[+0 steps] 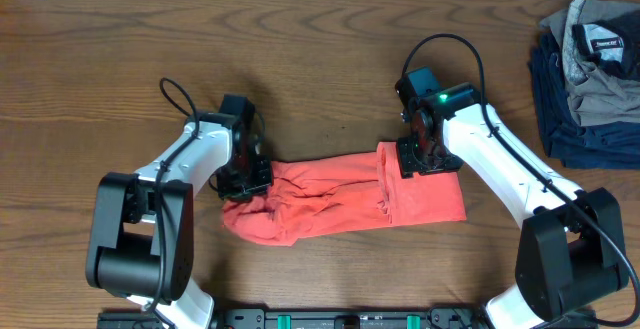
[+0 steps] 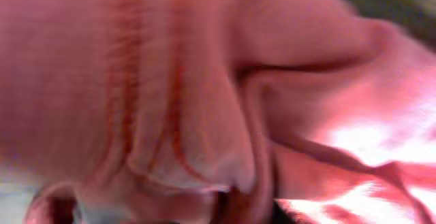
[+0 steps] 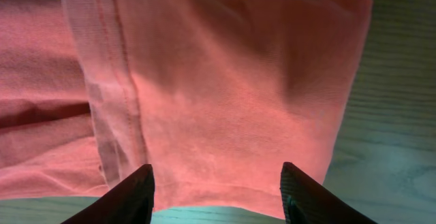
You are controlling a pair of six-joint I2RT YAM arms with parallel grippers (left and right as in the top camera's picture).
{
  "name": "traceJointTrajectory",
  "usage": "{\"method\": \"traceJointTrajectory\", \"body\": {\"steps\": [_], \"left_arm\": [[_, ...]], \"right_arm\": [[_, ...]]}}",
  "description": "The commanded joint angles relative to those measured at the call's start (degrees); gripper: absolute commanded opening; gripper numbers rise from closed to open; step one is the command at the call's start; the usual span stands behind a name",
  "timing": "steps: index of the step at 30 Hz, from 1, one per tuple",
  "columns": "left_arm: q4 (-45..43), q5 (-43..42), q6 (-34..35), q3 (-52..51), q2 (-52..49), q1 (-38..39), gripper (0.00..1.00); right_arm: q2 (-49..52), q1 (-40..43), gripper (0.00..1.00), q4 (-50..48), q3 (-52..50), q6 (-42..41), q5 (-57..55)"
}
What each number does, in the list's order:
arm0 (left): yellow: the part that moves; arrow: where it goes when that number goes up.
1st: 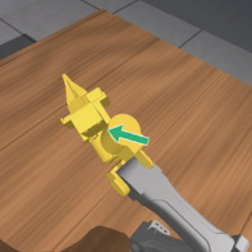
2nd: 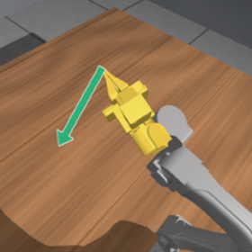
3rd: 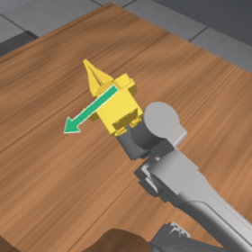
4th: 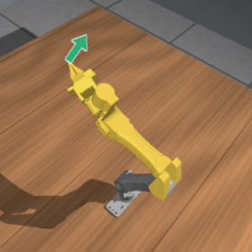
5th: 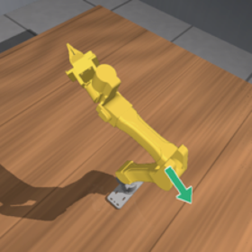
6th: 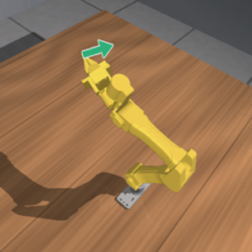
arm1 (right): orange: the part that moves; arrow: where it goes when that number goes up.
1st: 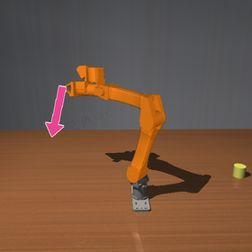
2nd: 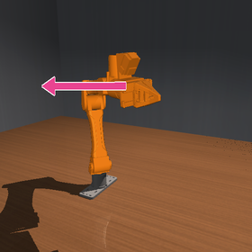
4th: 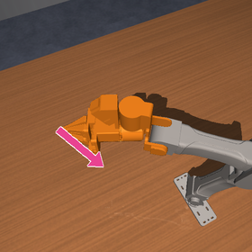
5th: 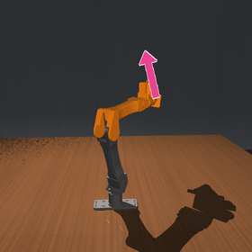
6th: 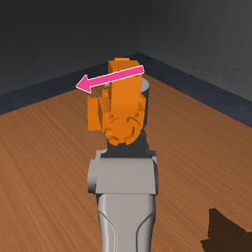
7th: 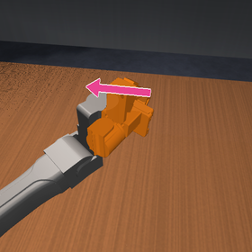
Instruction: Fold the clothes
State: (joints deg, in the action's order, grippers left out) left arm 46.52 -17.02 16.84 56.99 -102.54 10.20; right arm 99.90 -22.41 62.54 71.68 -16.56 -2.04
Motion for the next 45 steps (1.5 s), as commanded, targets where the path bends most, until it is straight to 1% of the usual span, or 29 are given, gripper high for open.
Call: {"method": "traceJointTrajectory", "body": {"steps": [1,5,8,12,14,17,19,21,24,27,30,35,41,45], "left_arm": [[1.3,5.4,-1.8,0.4,-2.6,-1.7,0.06],[7.1,10.7,-1.0,6.9,-2.5,-6.6,0.06],[12.1,12.0,0.7,13.4,-2.5,-11.1,0.06],[18.2,12.1,0.9,24.0,-2.5,-17.5,0.06],[20.6,11.7,0.9,28.4,-2.5,-19.1,0.06],[23.6,6.6,0.8,33.3,-2.5,-19.0,0.06],[24.7,0.3,0.9,35.3,-2.3,-16.9,0.06],[24.6,-3.4,1.6,35.3,-1.9,-14.3,0.06],[24.2,-4.4,3.4,35.3,-1.9,-8.5,0.06],[22.1,-4.4,5.2,35.2,-1.9,-1.0,0.06],[19.5,-2.3,7.4,35.1,-1.9,5.6,0.06],[18.5,7.0,10.3,34.8,-2.6,15.8,0.07],[17.0,8.1,13.7,34.6,-4.5,22.1,0.07],[15.5,8.1,14.0,34.6,-4.6,24.5,0.07]], "right_arm": [[-1.1,1.0,0.56,0.1,-0.1,-1.1,-1.7],[-1.9,3.8,0.54,0.6,-0.1,-1.2,-3.9],[-3.5,6.9,0.54,1.2,-0.1,-1.2,-5.3],[-7.1,12.6,0.56,1.5,-0.1,1.0,-5.4],[-8.8,15.0,0.56,2.1,-0.1,2.1,-5.4],[-10.0,17.4,0.57,2.9,-0.1,3.5,-5.0],[-10.1,18.5,0.57,3.7,-0.1,3.6,-5.0],[-10.1,18.8,0.57,4.2,-0.1,3.6,-5.0],[-10.1,18.9,0.57,4.6,-0.1,3.6,-5.0],[-10.1,18.9,0.57,4.6,-0.1,3.6,-5.0],[-10.1,18.9,0.57,4.7,-0.1,3.8,-5.0],[-10.1,18.9,0.57,5.1,-0.1,4.0,-5.0],[-10.1,18.9,0.57,5.2,-0.1,4.5,-5.0],[-10.1,18.9,0.58,5.2,-0.1,4.7,-4.5]]}}
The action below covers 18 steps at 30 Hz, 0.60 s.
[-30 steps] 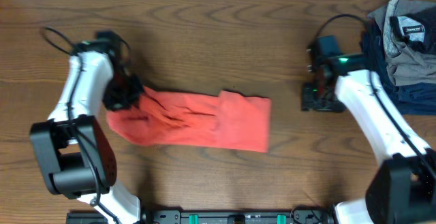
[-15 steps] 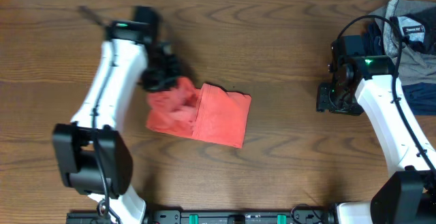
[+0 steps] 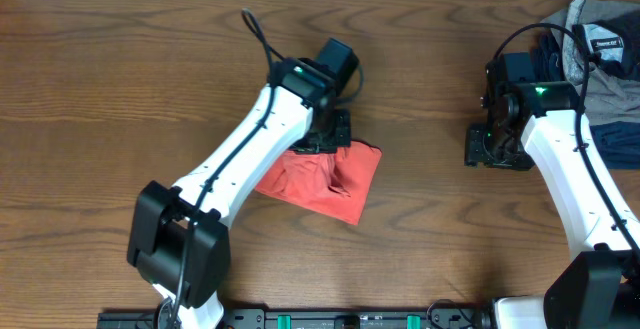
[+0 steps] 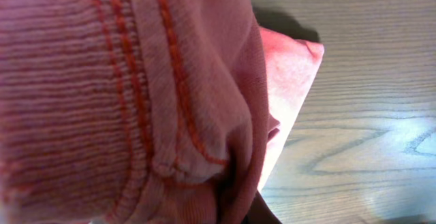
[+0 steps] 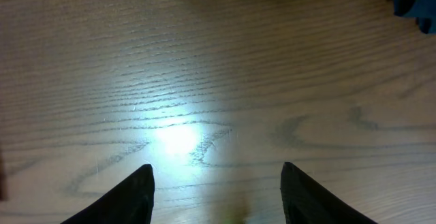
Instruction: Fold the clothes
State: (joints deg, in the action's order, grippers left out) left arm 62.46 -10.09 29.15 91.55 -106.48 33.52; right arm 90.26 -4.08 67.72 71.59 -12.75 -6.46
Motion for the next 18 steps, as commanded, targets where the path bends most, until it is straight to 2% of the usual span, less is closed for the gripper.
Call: {"method": "traceJointTrajectory", "body": {"steps": [1,4,5,6,8,11,14,16,18], "left_arm": [[-0.7,1.1,1.9,0.1,-0.6,1.6,0.07],[-0.7,1.1,1.9,0.1,-0.6,2.4,0.08],[-0.6,1.1,1.9,0.1,-0.6,2.7,0.13],[-0.5,0.9,1.8,0.1,-0.6,2.9,0.27],[-0.4,-1.8,1.8,0.1,-0.6,3.2,0.41],[-0.2,-8.0,-1.2,0.5,0.2,2.8,0.44],[2.1,-8.7,-3.5,1.8,2.9,1.0,0.44],[3.1,-7.4,-4.3,2.2,5.7,-1.4,0.44],[3.7,-4.2,-4.2,2.2,9.2,-4.6,0.45]], "right_arm": [[-0.4,0.5,0.58,0.0,0.0,1.2,0.6],[-0.4,0.5,0.59,0.0,0.0,1.3,1.4],[-0.4,0.5,0.59,0.0,0.0,1.3,1.4],[-0.4,0.5,0.59,0.0,0.0,1.3,1.4],[-0.4,0.5,0.59,0.0,0.0,1.3,1.5],[-0.4,0.5,0.63,-0.1,0.0,1.3,2.7],[-0.4,0.4,0.68,-1.3,0.0,2.0,6.5],[-0.4,0.1,0.68,-3.1,0.0,6.4,13.7],[-0.3,-0.5,0.66,-6.1,0.0,14.4,27.5]]}}
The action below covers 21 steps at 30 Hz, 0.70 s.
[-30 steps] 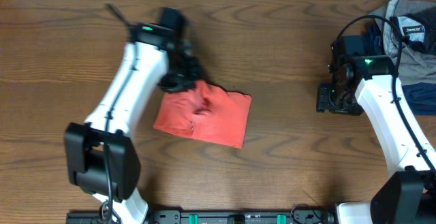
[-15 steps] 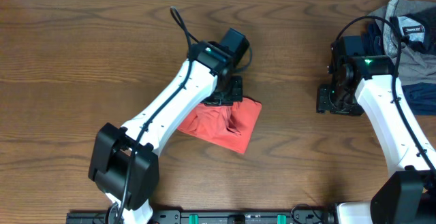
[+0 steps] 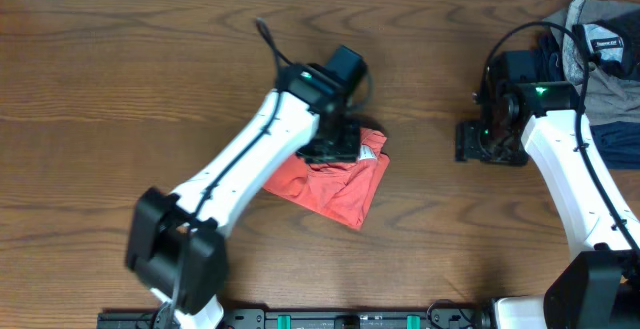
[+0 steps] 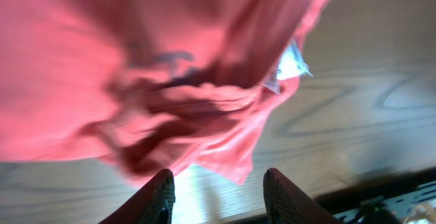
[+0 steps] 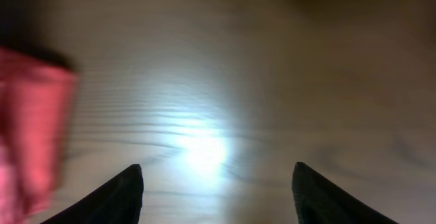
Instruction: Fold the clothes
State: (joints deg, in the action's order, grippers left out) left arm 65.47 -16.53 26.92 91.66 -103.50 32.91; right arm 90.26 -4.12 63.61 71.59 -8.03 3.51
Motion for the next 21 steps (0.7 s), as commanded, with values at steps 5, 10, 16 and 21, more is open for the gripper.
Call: {"method": "traceJointTrajectory", "body": {"steps": [5,10,16,21], "left_arm": [[0.8,7.4,-1.2,2.1,10.8,-12.9,0.45],[-0.3,9.8,-1.1,1.1,9.5,-19.2,0.45],[-2.1,9.5,-1.2,-0.8,4.4,-22.6,0.51],[-2.2,9.5,-1.2,-1.5,-1.0,-22.1,0.55]], "right_arm": [[-0.3,-3.9,0.59,-10.9,0.0,14.5,39.1],[1.2,-10.7,0.59,-18.9,0.0,10.4,41.8],[7.8,-20.7,0.59,-26.9,0.0,4.5,40.9],[14.2,-25.0,0.56,-26.3,0.0,1.2,37.9]]}}
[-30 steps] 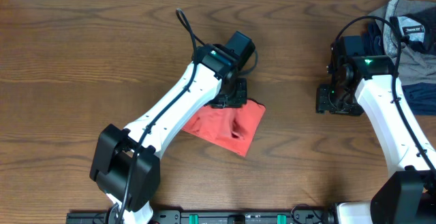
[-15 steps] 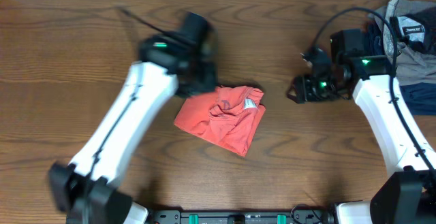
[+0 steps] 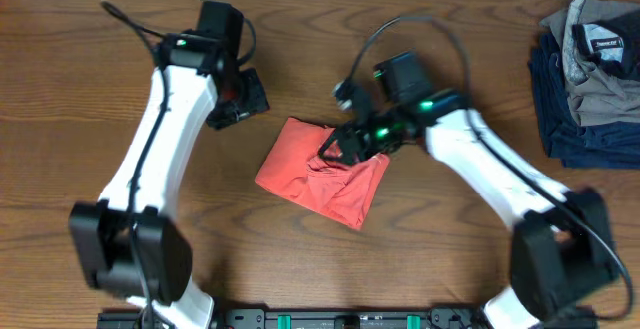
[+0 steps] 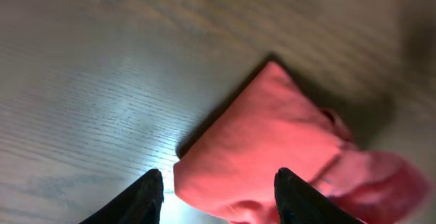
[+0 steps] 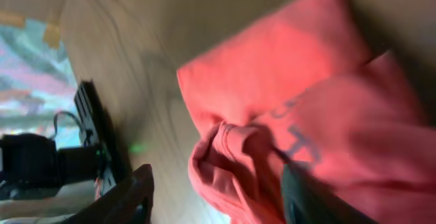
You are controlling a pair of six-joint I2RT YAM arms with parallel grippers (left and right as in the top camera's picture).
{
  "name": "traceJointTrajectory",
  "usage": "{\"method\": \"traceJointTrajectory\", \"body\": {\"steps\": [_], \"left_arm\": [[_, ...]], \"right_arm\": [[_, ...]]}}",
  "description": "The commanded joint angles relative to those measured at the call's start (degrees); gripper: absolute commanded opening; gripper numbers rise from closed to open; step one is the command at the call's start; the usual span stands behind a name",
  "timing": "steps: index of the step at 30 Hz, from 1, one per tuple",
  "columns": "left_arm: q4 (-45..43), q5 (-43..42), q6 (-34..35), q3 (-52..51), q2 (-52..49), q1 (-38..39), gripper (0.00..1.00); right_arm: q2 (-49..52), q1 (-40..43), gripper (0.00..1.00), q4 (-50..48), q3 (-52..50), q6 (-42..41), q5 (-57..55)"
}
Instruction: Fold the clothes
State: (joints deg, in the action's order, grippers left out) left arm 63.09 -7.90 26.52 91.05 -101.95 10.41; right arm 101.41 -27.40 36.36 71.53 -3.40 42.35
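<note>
A red garment (image 3: 318, 172) lies folded into a compact, slightly rumpled square at the table's middle. My left gripper (image 3: 243, 97) hovers up and to the left of it, open and empty; in the left wrist view the garment (image 4: 272, 149) lies ahead of the spread fingers (image 4: 146, 198). My right gripper (image 3: 342, 147) is down on the garment's upper right edge. Its fingers (image 5: 129, 197) stand open with loose folds of the red garment (image 5: 272, 115) bunched between them.
A pile of dark blue and grey clothes (image 3: 590, 64) sits at the far right edge of the wooden table (image 3: 120, 29). The black mounting rail (image 3: 320, 319) runs along the front edge.
My left gripper has left the garment and now hangs open up and to the left. My right gripper, which was open over bare wood to the right, is now on the garment's upper right edge.
The garment first lay stretched long between both grippers, one at each end. Then it was a compact fold in the middle with my left gripper on it and my right off to the right. My left gripper then stood open above it, and now the arms have swapped places.
</note>
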Motion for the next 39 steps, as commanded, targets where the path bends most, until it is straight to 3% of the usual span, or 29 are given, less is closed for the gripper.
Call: {"method": "traceJointTrajectory", "body": {"steps": [1,4,6,8,11,15,23,25,28,29,39], "left_arm": [[0.3,0.9,-0.8,-1.0,-3.5,0.4,0.55],[0.7,0.6,-1.0,-1.2,-6.0,0.7,0.55],[0.9,-0.7,-1.5,-1.3,-7.1,0.8,0.55],[0.8,-2.4,-2.4,-1.3,-7.4,0.8,0.55],[0.6,-3.1,-2.5,-1.3,-7.3,0.9,0.55],[0.5,-3.2,-2.5,-1.3,-7.4,1.3,0.55],[-1.5,-3.7,-4.5,-1.3,-7.4,1.9,0.6],[-2.6,-4.8,-5.5,-1.3,-7.4,1.9,0.62],[-4.9,-10.6,-7.1,-1.3,-7.4,1.9,0.63],[-5.6,-11.2,-7.0,-1.3,-7.4,1.9,0.64],[-10.8,-11.1,-9.0,-2.9,-8.2,4.4,0.68]], "right_arm": [[4.3,-2.3,0.54,2.4,0.0,-3.4,-1.7],[7.3,-3.1,0.45,9.4,0.0,-3.4,-6.6],[8.5,-2.9,0.27,17.0,0.0,-3.5,-13.6],[8.6,-2.0,0.23,22.9,0.0,-6.5,-22.9],[7.3,0.0,0.24,25.3,0.0,-9.0,-30.2],[5.6,2.1,0.27,24.5,0.0,-9.0,-30.6],[0.5,3.9,0.25,24.5,0.9,-10.3,-31.8],[-2.9,4.2,0.28,23.3,2.1,-9.9,-30.7],[-8.0,4.3,0.47,17.6,3.2,-7.1,-23.9],[-9.4,4.3,0.49,15.0,3.2,-7.0,-20.8],[-3.9,-1.6,0.47,10.6,0.2,-7.3,-13.4]]}}
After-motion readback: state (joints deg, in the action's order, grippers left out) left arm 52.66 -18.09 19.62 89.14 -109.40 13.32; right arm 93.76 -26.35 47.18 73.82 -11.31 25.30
